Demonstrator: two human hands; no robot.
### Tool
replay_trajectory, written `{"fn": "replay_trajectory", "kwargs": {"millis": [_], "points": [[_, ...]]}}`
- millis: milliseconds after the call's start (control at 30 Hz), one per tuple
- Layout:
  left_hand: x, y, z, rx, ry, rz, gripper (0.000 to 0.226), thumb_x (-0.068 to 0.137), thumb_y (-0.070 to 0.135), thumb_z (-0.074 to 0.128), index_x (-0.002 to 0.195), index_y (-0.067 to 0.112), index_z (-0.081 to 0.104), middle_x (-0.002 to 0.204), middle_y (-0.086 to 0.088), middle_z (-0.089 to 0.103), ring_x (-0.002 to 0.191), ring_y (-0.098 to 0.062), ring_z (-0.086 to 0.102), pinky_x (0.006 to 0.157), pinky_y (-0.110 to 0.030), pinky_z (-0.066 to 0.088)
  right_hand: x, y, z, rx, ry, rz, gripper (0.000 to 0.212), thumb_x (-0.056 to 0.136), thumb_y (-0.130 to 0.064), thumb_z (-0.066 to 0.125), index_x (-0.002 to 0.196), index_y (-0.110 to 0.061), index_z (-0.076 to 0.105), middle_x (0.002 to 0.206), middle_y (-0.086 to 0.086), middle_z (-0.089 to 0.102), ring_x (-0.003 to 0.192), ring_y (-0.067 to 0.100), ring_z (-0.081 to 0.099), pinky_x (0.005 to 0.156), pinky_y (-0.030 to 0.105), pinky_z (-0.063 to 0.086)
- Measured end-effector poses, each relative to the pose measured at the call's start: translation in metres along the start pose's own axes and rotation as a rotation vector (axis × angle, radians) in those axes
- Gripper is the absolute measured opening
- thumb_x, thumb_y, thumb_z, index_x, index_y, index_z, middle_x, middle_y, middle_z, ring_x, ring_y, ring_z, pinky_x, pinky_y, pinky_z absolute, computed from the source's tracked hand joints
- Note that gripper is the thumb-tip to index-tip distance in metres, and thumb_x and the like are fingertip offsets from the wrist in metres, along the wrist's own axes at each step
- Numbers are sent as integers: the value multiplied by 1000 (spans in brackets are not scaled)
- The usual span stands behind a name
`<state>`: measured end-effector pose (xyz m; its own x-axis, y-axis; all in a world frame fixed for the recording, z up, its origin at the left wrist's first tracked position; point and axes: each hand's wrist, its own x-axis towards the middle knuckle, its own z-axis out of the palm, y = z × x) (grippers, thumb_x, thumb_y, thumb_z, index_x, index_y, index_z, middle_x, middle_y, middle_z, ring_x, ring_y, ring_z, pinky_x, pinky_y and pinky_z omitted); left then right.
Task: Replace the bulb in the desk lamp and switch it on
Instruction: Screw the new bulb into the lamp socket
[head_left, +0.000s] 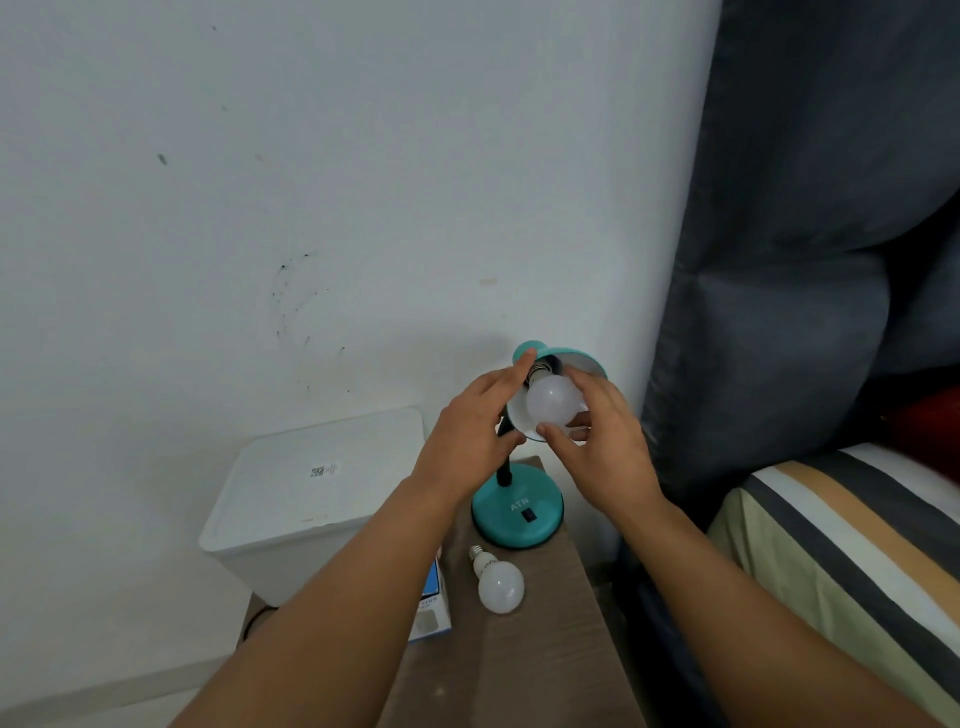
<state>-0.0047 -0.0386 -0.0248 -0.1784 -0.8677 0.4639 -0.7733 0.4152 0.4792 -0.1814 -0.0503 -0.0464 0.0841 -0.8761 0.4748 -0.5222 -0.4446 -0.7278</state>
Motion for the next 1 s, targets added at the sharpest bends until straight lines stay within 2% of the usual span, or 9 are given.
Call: {"fn": "replay_trajectory", "kwargs": {"millis": [167, 333, 400, 533, 633, 700, 867, 1000], "points": [[1, -2, 1, -29, -6, -5, 94, 83, 11, 76, 153, 46, 23, 134, 2, 56, 110, -16, 60, 96, -37, 54, -1, -6, 1, -47, 6, -25, 63, 84, -30, 75, 139, -28, 46, 131, -4, 52, 85, 10, 62, 80, 33, 59], [1, -2, 0, -10, -11, 2, 95, 83, 12, 77, 153, 45, 24, 133, 2, 58, 104, -15, 60, 95, -37, 54, -3, -9, 6, -40, 18, -6, 71, 80, -24, 79, 141, -23, 43, 138, -3, 43, 97, 11, 58, 84, 34, 59], [2, -3, 0, -7, -13, 5, 95, 83, 11, 78, 153, 46, 24, 132, 2, 58, 101, -14, 60, 94, -37, 54, -4, -10, 6, -46, 39, 17, 69, 81, -23, 77, 141, -21, 43, 141, -2, 41, 95, 10, 59, 84, 34, 59], [1, -3, 0, -17, -16, 1, 95, 82, 9, 77, 153, 45, 24, 133, 2, 57, 100, -14, 61, 94, -37, 55, -4, -12, 3, -31, 83, 76, 65, 84, -31, 74, 140, -24, 41, 133, -2, 47, 85, 9, 60, 79, 24, 56], [1, -4, 0, -12, -17, 1, 95, 83, 10, 77, 153, 46, 23, 133, 2, 58, 100, -14, 61, 94, -37, 55, -6, -12, 3, 1, 85, 53, 65, 84, -29, 74, 139, -29, 40, 130, -2, 48, 87, 11, 61, 79, 28, 58], [2, -4, 0, -8, -18, -2, 95, 83, 11, 77, 153, 46, 23, 134, 2, 58, 101, -13, 61, 94, -36, 55, -6, -12, 4, -12, 69, 28, 64, 84, -28, 74, 140, -28, 43, 132, 0, 48, 90, 12, 60, 82, 31, 59], [2, -3, 0, -1, -12, 4, 94, 83, 13, 77, 153, 47, 24, 131, 4, 58, 96, -13, 61, 92, -36, 55, -6, -11, 6, -23, 55, 36, 67, 81, -19, 77, 140, -21, 44, 136, 1, 44, 91, 12, 60, 83, 30, 58], [2, -3, 0, -8, -7, -3, 95, 83, 11, 77, 152, 48, 24, 133, 3, 58, 95, -14, 62, 91, -36, 55, -4, -12, 4, -24, 84, 124, 62, 84, -33, 73, 137, -21, 45, 134, -1, 46, 83, 11, 62, 77, 24, 53]]}}
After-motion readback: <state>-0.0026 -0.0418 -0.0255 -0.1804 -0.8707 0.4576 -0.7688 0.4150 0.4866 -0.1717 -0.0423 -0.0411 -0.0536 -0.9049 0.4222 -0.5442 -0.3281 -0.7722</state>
